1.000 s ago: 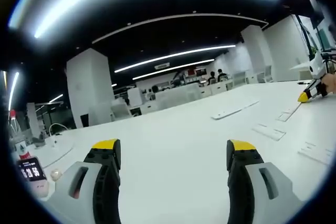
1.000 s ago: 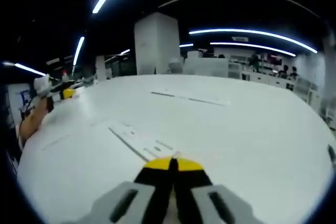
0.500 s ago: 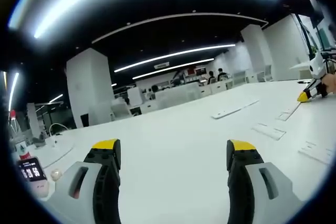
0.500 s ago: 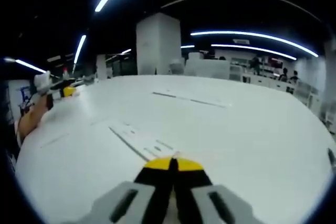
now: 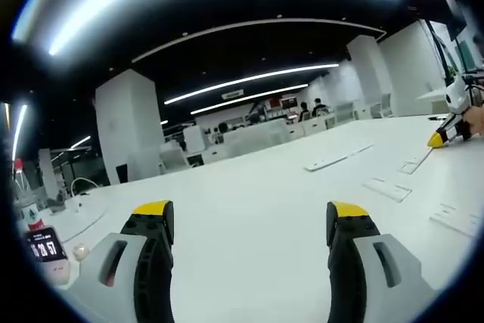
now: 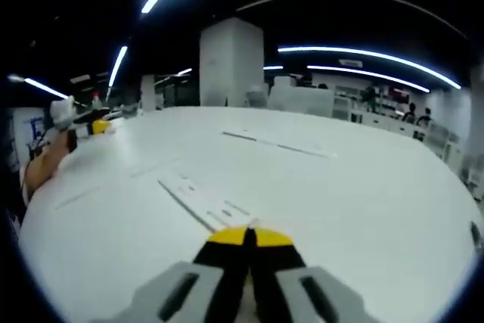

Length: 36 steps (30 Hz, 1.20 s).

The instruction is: Locate the socket holder cover, grip the socket holder cover, clip it into the socket holder slot.

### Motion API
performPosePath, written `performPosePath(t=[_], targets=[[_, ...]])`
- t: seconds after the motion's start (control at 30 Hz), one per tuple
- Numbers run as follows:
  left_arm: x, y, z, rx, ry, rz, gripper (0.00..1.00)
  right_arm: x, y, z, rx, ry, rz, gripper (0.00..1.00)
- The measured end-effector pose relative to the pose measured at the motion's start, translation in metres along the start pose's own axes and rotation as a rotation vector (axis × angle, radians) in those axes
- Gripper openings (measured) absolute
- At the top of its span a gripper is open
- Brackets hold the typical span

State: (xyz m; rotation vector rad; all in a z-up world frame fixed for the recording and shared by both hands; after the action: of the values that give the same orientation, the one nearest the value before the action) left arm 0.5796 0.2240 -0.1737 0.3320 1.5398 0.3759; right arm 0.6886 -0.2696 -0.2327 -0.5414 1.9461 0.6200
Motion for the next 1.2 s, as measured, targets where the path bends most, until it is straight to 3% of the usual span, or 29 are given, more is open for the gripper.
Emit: performPosePath(t=[0.63,1.2], targets=[[0.0008,-0.0033,-0.0025,0.000,-0.001,0.000,0.81,0.0011,0.0056,0.0023,-0.017,0.001,-0.041,0.05],[0.0000,-0.0007,-0.0015,-0.003,-0.008,0.001,0.81,-0.0079,0.0003,-0.0065,0.033,-0.023,-0.066,0.09]])
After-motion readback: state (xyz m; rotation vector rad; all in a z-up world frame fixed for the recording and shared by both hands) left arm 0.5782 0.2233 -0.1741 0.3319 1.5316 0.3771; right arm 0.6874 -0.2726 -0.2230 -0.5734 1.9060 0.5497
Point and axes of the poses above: the point that each gripper's makers call its tool centre point, and the gripper's own axes: z roughly forward along the fingers, y roughly to its left, x roughly out of its underside, the point moved 10 cm from there along -z, roughly backward along the fingers, and after that the axes turned 12 degrees about z, right-handed, at the moved point
